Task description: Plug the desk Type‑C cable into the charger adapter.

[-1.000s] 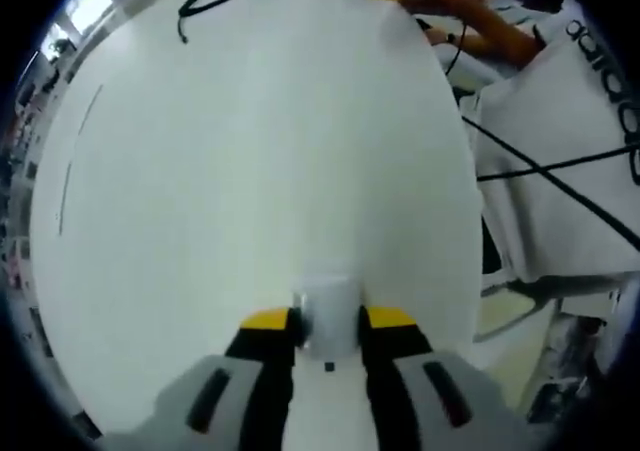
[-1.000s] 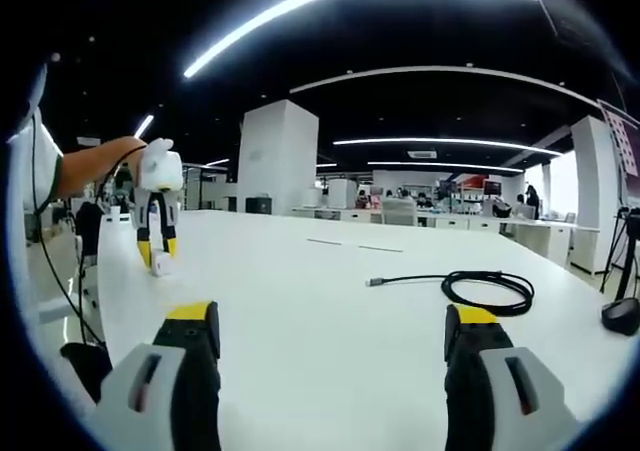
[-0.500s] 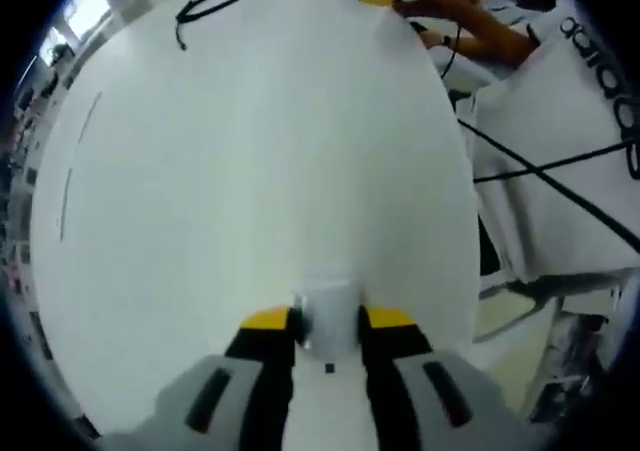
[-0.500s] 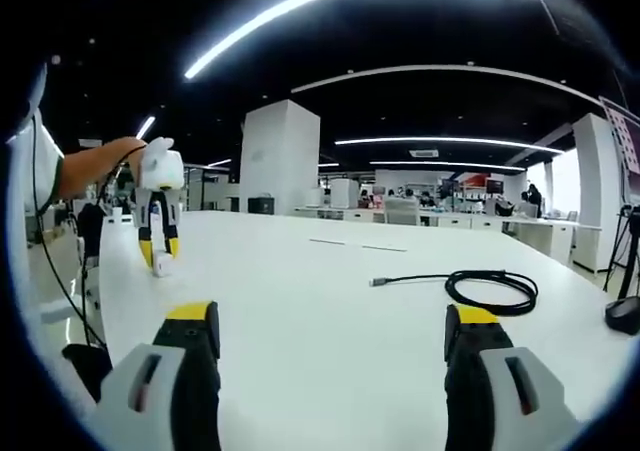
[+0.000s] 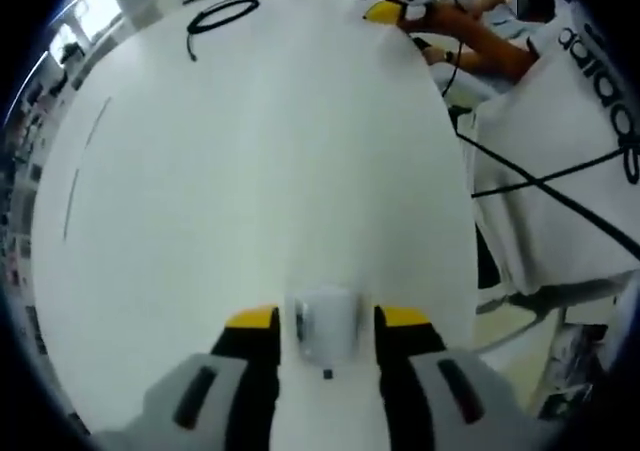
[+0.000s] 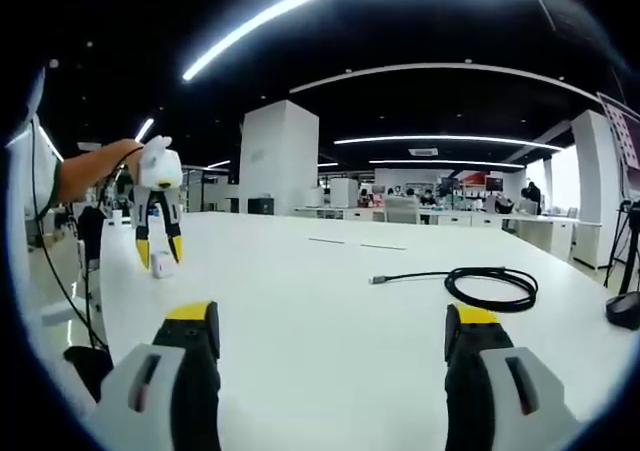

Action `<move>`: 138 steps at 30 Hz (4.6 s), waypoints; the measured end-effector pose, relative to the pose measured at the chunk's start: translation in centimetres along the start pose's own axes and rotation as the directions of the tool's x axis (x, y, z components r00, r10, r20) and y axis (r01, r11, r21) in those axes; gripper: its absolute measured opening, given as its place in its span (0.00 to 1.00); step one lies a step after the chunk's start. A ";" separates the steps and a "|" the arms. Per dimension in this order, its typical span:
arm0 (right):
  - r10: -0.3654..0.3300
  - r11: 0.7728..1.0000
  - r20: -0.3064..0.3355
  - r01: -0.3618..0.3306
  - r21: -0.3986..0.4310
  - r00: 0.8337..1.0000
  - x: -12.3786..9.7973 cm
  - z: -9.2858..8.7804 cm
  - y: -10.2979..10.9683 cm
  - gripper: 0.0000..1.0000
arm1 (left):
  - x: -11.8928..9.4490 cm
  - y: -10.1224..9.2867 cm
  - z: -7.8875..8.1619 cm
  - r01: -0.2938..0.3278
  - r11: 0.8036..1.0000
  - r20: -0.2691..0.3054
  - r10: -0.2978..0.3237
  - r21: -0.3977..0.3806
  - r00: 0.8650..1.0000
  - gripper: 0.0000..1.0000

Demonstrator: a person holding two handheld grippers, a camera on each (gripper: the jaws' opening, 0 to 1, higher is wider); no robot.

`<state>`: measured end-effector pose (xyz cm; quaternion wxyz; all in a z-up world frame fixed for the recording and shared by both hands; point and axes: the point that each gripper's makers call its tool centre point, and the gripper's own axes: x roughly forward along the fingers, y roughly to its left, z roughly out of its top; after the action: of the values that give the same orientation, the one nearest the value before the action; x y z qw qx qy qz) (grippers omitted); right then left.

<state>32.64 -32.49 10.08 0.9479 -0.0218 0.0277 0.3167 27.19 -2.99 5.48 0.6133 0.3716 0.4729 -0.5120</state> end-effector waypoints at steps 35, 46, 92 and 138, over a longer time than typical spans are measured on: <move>-0.006 1.000 0.006 0.006 0.018 1.000 0.0 0.0 -0.2 0.95 | -0.7 1.1 0.0 -0.057 0.997 0.114 0.062 -0.045 0.992 0.99; -0.005 1.000 0.008 0.005 0.021 1.000 -0.1 0.0 -0.2 0.95 | -0.5 0.2 -0.1 -0.040 0.998 0.122 0.046 -0.044 0.991 1.00; 0.004 1.000 0.009 -0.003 -0.013 1.000 0.3 1.2 0.2 0.95 | -4.9 4.7 1.5 -0.239 0.815 0.665 0.572 -0.528 0.480 1.00; -0.030 0.999 0.054 0.032 -0.026 0.998 0.4 2.4 -0.6 0.98 | -8.7 2.6 -2.6 -0.279 0.494 0.483 0.868 -0.823 0.113 1.00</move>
<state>33.39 -32.55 12.44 0.9527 -0.0262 -0.0024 0.3028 28.94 2.35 13.10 0.9873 0.0128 -0.0023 -0.1581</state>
